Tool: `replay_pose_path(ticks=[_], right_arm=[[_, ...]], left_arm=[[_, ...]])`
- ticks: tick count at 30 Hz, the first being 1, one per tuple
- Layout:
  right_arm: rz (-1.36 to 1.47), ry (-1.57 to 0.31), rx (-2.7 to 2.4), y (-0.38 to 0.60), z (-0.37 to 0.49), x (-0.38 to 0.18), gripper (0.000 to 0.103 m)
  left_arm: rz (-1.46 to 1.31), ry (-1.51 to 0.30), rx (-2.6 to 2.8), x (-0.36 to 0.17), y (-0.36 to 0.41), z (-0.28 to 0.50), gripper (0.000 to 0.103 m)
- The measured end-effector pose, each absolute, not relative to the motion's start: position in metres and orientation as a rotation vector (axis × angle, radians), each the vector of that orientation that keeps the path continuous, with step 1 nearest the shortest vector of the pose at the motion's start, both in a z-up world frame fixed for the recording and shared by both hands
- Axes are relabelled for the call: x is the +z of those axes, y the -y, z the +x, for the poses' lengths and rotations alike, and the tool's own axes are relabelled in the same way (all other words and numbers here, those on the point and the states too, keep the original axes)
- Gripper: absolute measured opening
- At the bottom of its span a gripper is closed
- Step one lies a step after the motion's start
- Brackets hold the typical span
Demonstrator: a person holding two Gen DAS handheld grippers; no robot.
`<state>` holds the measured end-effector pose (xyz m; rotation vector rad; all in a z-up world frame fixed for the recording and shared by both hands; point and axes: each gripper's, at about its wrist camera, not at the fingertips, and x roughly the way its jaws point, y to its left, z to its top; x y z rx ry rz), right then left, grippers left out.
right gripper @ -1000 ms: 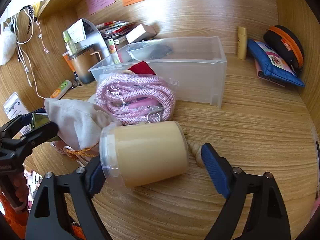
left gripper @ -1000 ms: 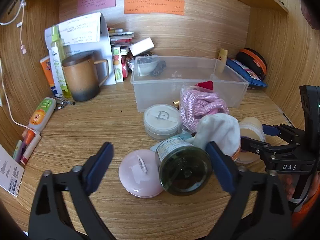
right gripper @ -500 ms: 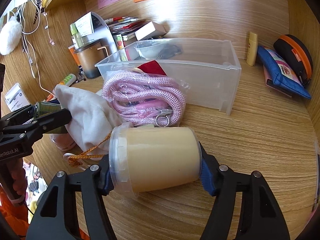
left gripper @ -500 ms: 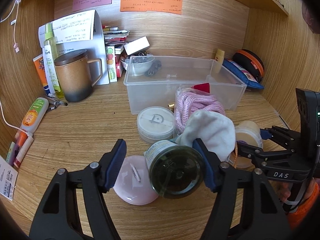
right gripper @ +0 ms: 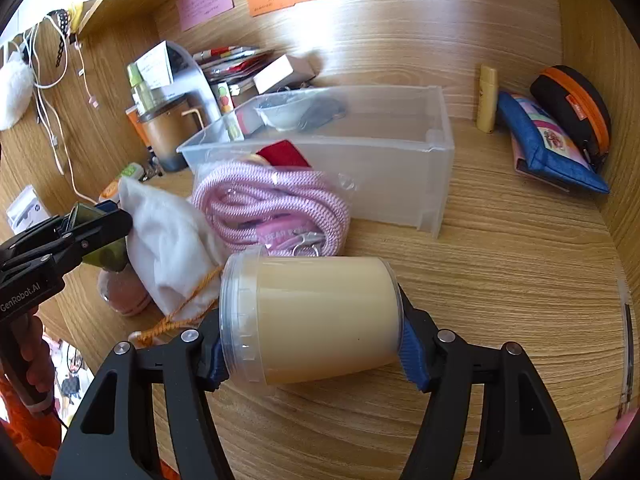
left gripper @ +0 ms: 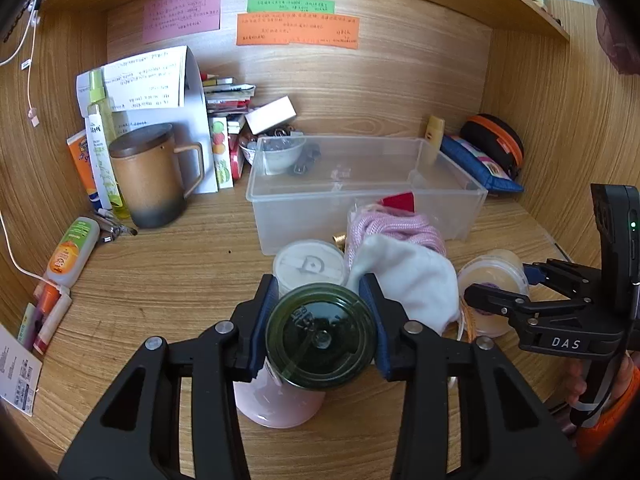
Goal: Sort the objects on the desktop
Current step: 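Carry the green bottle with the left tool while the right tool carries the cream jar toward the clear box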
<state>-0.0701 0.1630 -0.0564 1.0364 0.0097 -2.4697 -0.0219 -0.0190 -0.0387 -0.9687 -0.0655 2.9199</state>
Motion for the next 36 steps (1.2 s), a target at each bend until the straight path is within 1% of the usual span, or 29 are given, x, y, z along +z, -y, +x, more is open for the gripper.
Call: replay_pose_path(ticks=[6, 10, 24, 26, 29, 36], right_arm=[[1.008, -0.018, -2.493, -0.165, -0.072, -0.047, 0.063], [0.991, 0.012, -2.498, -0.169, -0.074, -0.039, 0.063], [0.928, -0.067, -2.553, -0.175, -0.079, 0.001, 0.063], [0.905, -0.089, -2.564, -0.173, -0.080, 0.010, 0.063], [0.879, -0.099, -2.578, -0.173, -0.083, 0.022, 0.063], [0.851, -0.141, -2.593, -0.169, -0.094, 0.044, 0.063]], left_arm=[[-0.949, 0.070, 2.933, -0.030, 0.023, -0.026, 0.041], [-0.933, 0.059, 2.941, -0.021, 0.025, -0.029, 0.041], [-0.888, -0.059, 2.951, 0.019, 0.027, -0.047, 0.041], [-0.891, -0.093, 2.968, 0.023, 0.026, -0.054, 0.041], [-0.906, -0.088, 2.947, 0.029, 0.025, -0.066, 0.041], [-0.890, -0.138, 2.907, 0.041, 0.015, -0.092, 0.041]])
